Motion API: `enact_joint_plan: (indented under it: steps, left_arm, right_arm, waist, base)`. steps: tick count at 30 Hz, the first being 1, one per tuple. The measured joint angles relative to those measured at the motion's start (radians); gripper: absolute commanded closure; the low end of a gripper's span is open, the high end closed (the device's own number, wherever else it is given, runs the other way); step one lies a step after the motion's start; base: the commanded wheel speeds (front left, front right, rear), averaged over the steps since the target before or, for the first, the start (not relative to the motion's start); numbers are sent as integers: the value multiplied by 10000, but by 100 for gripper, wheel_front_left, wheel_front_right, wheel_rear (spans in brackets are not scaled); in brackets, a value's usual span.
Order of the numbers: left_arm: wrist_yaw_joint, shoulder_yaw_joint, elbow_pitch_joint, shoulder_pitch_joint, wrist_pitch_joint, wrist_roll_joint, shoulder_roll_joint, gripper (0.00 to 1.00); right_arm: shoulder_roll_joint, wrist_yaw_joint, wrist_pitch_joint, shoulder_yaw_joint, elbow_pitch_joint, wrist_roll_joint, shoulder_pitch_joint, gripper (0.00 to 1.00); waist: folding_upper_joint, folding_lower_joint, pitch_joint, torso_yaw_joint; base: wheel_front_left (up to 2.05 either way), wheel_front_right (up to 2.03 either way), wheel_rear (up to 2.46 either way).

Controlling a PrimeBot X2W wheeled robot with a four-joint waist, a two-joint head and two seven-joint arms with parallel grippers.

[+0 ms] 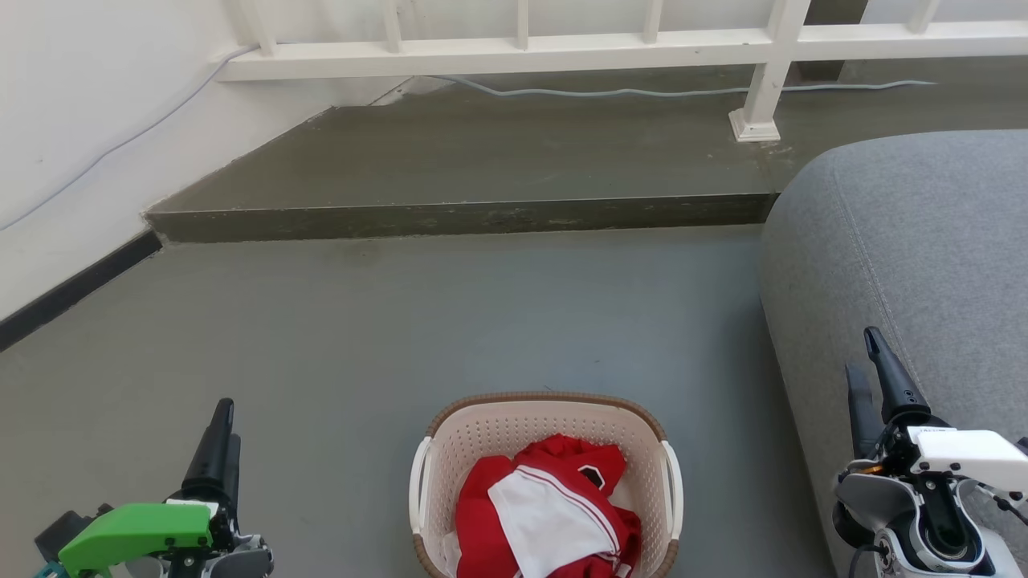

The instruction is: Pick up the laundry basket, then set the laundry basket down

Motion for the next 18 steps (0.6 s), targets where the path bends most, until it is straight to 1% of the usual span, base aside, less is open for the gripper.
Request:
enact_joint_plan:
  steps: [7,18]
  left_arm:
    - [0,-209,-182,-6,-251,385,38,0]
    - [0,-575,-303,-21,-654,1461,276,0]
  right_arm:
    - [-155,0,-305,303,-228,-481,-15,0]
    - [-489,0,-725,884,-431,-1406,-46,0]
  waist:
    - [0,0,16,-19]
    - [0,0,43,-35]
  base:
    - [0,0,0]
    - [0,0,0]
